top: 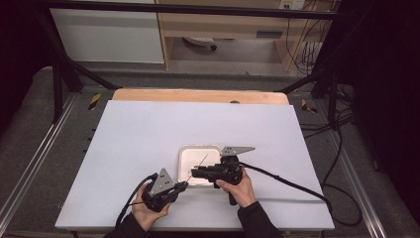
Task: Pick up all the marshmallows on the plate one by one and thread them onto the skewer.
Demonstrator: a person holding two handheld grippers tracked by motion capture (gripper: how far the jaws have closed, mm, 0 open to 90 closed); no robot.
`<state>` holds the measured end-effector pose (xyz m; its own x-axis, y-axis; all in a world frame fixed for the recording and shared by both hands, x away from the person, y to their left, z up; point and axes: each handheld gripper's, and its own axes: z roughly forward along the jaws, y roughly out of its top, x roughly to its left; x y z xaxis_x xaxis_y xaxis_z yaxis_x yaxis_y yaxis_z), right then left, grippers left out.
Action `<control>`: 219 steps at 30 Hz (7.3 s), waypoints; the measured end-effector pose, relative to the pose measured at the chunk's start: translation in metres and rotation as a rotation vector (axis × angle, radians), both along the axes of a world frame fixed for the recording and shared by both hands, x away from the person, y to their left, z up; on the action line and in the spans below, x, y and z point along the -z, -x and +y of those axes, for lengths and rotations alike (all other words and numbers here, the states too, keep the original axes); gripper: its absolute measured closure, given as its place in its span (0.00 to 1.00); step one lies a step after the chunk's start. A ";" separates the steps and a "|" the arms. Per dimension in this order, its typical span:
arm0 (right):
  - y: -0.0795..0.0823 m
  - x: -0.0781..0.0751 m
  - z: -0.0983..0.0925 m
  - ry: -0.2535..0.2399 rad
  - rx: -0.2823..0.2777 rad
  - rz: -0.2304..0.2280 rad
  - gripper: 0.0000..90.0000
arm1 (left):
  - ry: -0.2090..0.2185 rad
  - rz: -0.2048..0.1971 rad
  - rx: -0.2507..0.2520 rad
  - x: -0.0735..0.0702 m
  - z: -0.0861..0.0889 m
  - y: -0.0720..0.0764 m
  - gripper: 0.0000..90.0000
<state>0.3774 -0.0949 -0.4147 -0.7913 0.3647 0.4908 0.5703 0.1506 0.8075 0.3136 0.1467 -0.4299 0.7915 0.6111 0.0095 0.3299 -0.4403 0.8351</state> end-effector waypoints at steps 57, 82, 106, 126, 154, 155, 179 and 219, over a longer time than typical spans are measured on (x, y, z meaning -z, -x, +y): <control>-0.016 0.035 -0.009 0.524 0.112 -0.238 0.51 | 0.043 0.085 -0.048 0.003 0.017 -0.008 0.98; -0.014 0.038 -0.010 0.541 0.085 -0.264 0.78 | 0.039 0.088 -0.042 0.004 0.016 -0.008 0.98; -0.010 0.014 -0.019 0.427 0.089 -0.231 0.81 | 0.042 0.085 -0.038 0.004 0.015 -0.007 0.98; -0.009 -0.033 -0.041 0.185 0.116 -0.208 0.81 | 0.053 0.074 -0.022 0.003 0.012 -0.005 0.98; -0.022 -0.054 -0.041 -0.033 0.097 -0.131 0.82 | 0.054 0.060 0.003 0.001 0.009 -0.001 0.98; -0.023 -0.054 -0.040 -0.033 0.095 -0.127 0.82 | 0.054 0.059 0.004 0.001 0.009 -0.001 0.98; -0.024 -0.041 -0.028 -0.024 0.028 -0.066 0.84 | 0.016 0.048 0.026 0.002 0.006 0.000 0.99; -0.006 0.001 0.007 0.040 -0.047 0.013 0.85 | 0.022 0.052 0.011 0.003 0.001 -0.002 0.99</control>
<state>0.3836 -0.0880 -0.4159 -0.8015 0.3469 0.4871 0.5724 0.2092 0.7928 0.3161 0.1477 -0.4325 0.7971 0.6022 -0.0446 0.3682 -0.4261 0.8264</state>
